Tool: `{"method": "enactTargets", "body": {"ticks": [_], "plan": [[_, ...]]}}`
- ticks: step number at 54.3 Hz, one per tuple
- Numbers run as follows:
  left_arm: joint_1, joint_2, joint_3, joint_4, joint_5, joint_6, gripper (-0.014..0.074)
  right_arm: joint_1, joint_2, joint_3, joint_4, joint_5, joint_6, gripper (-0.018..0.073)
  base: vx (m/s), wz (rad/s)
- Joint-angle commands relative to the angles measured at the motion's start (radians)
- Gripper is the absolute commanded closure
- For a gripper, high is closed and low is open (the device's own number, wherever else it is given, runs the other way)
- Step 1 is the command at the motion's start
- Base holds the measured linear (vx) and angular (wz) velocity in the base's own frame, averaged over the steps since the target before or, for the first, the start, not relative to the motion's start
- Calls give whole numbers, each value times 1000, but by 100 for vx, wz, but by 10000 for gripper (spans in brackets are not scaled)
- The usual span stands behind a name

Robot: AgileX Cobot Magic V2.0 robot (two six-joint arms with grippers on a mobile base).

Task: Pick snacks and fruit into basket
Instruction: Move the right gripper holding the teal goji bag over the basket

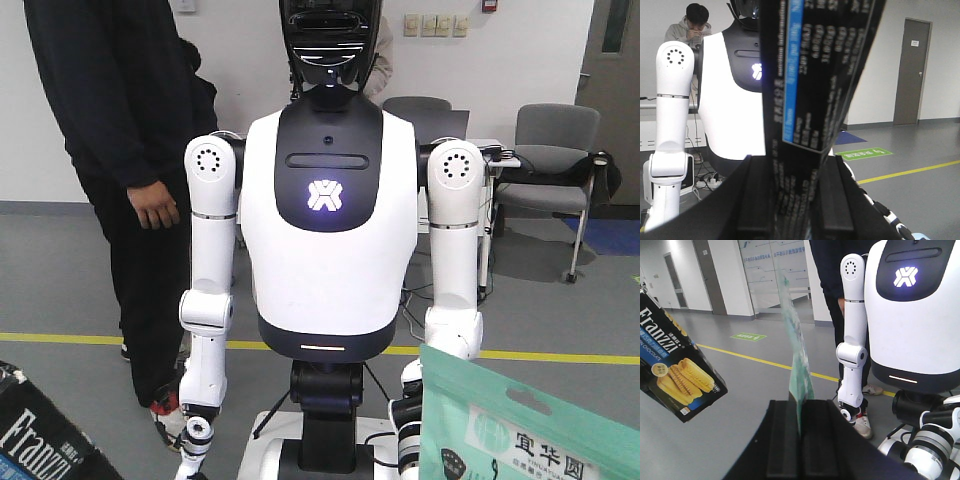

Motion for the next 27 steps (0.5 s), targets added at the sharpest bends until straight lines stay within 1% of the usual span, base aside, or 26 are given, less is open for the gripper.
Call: {"method": "enactTargets", "body": {"ticks": [1,17,27], "plan": [[-5,4,-27,-39,-82,-6,596,-3,32,-34,17,30,7,568,0,0],[-5,4,-27,-39,-82,-6,596,-3,202,-34,15,-75,0,568,0,0],[-5,4,-27,-39,-82,-6,596,-3,297,-34,13,-129,-57,568,0,0]]}}
